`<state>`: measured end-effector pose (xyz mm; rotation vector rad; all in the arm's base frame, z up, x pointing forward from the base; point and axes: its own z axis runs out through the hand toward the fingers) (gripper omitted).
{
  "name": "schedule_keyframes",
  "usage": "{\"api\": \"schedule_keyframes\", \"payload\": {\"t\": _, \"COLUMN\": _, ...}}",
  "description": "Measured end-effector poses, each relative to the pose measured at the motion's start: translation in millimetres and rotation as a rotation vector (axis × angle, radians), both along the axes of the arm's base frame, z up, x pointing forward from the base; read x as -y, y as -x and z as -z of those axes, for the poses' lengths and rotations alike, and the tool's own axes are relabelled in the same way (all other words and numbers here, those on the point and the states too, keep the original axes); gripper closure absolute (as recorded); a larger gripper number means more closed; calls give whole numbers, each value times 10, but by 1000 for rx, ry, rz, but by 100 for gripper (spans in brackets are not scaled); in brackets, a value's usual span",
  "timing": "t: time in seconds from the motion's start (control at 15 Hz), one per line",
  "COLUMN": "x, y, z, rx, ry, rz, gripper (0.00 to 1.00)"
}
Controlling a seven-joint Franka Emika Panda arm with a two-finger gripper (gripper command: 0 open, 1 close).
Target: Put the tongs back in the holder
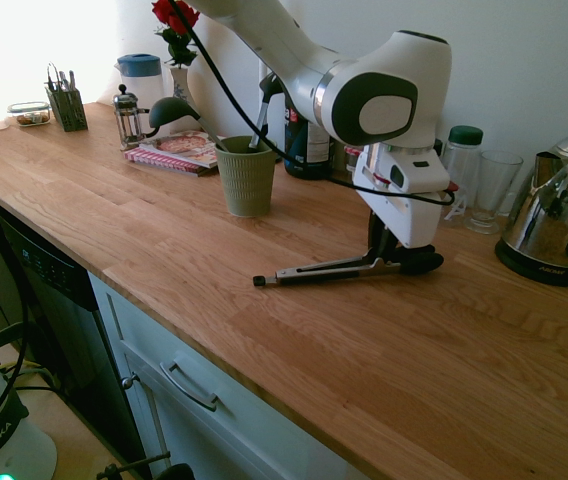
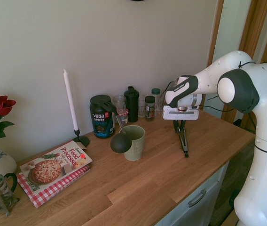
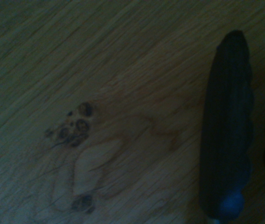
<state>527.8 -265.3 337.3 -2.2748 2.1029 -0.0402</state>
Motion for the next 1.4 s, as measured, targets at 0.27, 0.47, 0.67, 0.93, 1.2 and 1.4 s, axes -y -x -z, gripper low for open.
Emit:
{"api": "schedule_keyframes", "payload": {"t": 0.27, "x": 21, "y": 18, "z": -8, "rx": 8, "ry": -4, "rz": -1, "gripper": 100}}
{"api": "schedule_keyframes", "payload": {"t": 0.47, "x": 29, "y": 48, "z": -56, "rx": 19, "ry": -13, "rz": 3, "gripper": 100}}
{"api": "schedule_keyframes", "payload": {"t": 0.67, "x": -61, "y": 110, "z": -666, "rx": 76, "ry": -32, "rz": -37, "gripper": 100}}
{"api": "schedule_keyframes", "payload": {"t": 0.93, "x": -560, "y": 300, "z": -1925, "rx": 173, "ry": -56, "rz": -179, "gripper": 100}}
{"api": "schedule_keyframes", "payload": {"t": 1.2, "x": -1120, "y": 451, "z": -2909, "rx": 252, "ry": -34, "rz": -302, "gripper": 100}}
{"api": "schedule_keyframes", "payload": {"t": 1.4, "x": -1593, "y": 465, "z": -3408, "rx": 285, "ry": -17, "rz": -405, "gripper": 100}}
